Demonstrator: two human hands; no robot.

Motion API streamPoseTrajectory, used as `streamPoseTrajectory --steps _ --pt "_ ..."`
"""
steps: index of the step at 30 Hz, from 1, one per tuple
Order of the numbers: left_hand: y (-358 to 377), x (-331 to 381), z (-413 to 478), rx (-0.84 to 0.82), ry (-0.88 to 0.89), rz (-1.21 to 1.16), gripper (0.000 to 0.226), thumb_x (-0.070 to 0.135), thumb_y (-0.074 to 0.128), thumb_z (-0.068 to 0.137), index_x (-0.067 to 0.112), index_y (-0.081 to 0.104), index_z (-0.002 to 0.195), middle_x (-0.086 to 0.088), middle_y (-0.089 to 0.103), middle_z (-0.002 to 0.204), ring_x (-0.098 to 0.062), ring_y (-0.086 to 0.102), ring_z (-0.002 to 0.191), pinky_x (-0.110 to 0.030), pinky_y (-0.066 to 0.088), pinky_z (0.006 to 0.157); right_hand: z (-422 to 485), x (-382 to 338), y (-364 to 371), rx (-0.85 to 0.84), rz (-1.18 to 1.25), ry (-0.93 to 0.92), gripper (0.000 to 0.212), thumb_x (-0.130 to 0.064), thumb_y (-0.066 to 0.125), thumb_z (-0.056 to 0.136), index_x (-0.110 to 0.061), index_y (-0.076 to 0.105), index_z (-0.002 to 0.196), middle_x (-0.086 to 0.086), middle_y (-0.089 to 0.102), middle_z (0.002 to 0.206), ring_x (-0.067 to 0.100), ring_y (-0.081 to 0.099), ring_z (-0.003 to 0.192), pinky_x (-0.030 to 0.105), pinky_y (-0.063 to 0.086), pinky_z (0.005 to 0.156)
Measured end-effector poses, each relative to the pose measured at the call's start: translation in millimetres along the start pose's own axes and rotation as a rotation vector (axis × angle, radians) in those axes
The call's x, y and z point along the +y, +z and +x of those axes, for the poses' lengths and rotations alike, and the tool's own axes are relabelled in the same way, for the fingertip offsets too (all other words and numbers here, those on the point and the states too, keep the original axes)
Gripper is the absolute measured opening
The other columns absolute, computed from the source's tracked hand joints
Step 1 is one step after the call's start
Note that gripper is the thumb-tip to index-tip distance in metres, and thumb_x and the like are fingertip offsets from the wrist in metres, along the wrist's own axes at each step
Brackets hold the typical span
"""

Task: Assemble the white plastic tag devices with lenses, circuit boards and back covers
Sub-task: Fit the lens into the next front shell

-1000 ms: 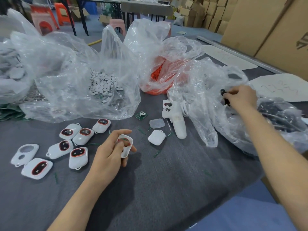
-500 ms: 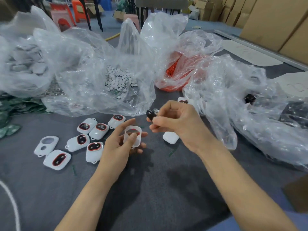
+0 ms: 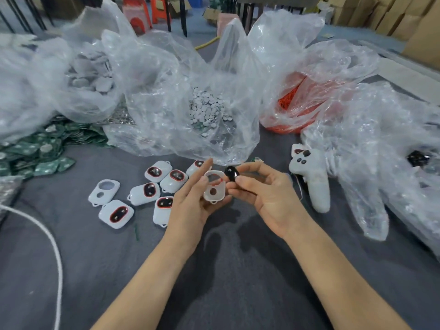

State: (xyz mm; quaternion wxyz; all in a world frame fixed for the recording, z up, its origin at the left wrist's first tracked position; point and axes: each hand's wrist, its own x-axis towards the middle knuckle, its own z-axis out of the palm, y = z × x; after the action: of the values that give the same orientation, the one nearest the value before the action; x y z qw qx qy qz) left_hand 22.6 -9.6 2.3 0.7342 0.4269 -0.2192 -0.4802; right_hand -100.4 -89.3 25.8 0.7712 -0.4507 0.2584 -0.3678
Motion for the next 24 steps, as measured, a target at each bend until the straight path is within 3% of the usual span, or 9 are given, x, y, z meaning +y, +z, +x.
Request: streamPoseTrajectory --steps 7,12,16,20,24 --pt "-1.2 -1.4 0.3 -0.001 0.018 -0.028 0.036 0.008 0.04 0.099 0.024 0.062 0.122 -0.005 0.072 0.106 -0.02 0.066 0.106 -0.028 0.056 0.077 -3.5 0.3 -0.3 0.054 -0.029 -0.004 0.017 0.01 0.059 0.084 -0.002 0.061 0.096 0.014 0.071 0.075 0.024 0.072 0.068 0.025 0.057 0.062" --pt "-0.4 -2.7 0.3 0.0 0.027 -0.024 0.034 0.009 0.039 0.1 0.022 0.058 0.125 0.0 0.073 0.101 -0.02 0.069 0.098 -0.031 0.058 0.079 -4.9 4.3 3.3 0.083 -0.204 -0.141 0.016 0.013 0.064 0.08 -0.003 0.065 0.083 0.011 0.072 0.082 0.023 0.071 0.077 0.029 0.058 0.074" --pt "-0.9 -4.0 -0.1 -0.006 0.02 -0.017 0.031 0.008 0.038 0.1 0.017 0.058 0.122 -0.002 0.073 0.099 -0.026 0.071 0.092 -0.033 0.059 0.078 -5.4 5.8 2.7 0.134 -0.319 -0.214 0.012 0.009 0.069 0.077 -0.003 0.069 0.079 -0.006 0.073 0.081 0.006 0.07 0.073 0.014 0.052 0.07" --pt "-2.0 -7.4 0.1 -0.036 0.021 0.017 0.029 0.008 0.04 0.098 0.016 0.06 0.117 -0.001 0.073 0.101 -0.019 0.07 0.096 -0.033 0.058 0.081 -6.7 9.6 3.4 0.166 -0.422 -0.253 0.021 0.006 0.073 0.076 -0.013 0.069 0.084 -0.006 0.072 0.079 0.009 0.07 0.076 0.016 0.052 0.072" --pt "-0.7 -12.5 -1.0 -0.078 0.021 0.057 0.03 0.007 0.038 0.1 0.018 0.059 0.118 0.002 0.071 0.105 -0.014 0.067 0.101 -0.033 0.056 0.084 -7.3 12.1 3.7 0.183 -0.473 -0.289 0.023 0.0 0.075 0.076 -0.022 0.067 0.077 -0.008 0.07 0.074 0.006 0.066 0.074 0.015 0.051 0.071"
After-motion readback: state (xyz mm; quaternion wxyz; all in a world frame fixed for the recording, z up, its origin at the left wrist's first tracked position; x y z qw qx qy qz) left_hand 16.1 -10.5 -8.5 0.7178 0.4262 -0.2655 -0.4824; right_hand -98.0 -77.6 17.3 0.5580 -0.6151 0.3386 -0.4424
